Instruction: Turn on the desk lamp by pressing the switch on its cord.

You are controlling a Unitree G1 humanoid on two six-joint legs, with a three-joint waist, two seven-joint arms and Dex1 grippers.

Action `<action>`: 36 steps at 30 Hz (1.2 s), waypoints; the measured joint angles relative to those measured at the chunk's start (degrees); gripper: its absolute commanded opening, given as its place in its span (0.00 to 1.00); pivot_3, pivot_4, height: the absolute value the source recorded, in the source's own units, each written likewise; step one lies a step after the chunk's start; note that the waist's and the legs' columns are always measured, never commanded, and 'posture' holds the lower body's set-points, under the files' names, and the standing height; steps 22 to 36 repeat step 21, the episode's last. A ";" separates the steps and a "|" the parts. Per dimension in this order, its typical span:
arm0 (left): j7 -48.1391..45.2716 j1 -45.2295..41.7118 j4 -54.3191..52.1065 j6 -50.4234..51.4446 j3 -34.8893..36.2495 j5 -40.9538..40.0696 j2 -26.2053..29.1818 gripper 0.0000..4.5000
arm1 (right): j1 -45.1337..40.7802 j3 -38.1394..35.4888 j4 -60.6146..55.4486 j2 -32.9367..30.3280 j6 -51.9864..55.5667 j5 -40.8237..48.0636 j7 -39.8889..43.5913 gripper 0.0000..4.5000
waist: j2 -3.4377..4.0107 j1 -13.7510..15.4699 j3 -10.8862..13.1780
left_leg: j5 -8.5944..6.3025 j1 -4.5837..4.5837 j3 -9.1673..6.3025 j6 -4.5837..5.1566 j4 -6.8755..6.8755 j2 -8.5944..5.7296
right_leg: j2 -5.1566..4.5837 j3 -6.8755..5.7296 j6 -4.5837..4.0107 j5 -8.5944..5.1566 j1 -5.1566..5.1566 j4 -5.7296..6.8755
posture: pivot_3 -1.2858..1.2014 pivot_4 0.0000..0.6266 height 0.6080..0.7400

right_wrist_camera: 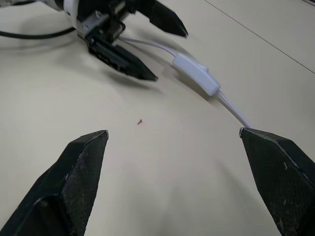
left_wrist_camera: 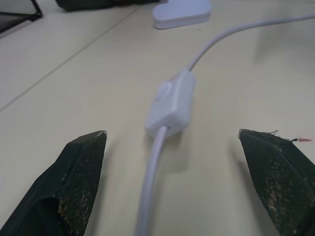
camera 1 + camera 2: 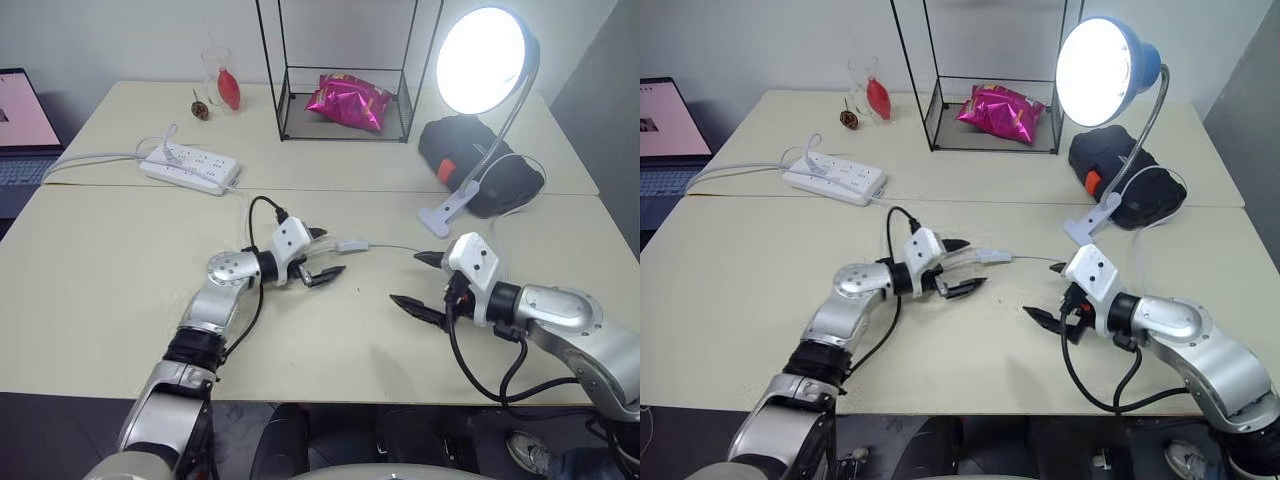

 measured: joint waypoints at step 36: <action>2.28 20.94 -29.31 21.85 21.80 -10.12 19.55 1.00 | -2.89 -9.83 18.81 -6.03 -14.13 -3.74 15.98 1.00 | -0.03 0.11 0.04 | 0.00 0.08 0.08 0.00 -0.01 0.03 | -0.08 0.00 0.01 -0.02 0.04 -0.01 | 0.52 0.24 1.00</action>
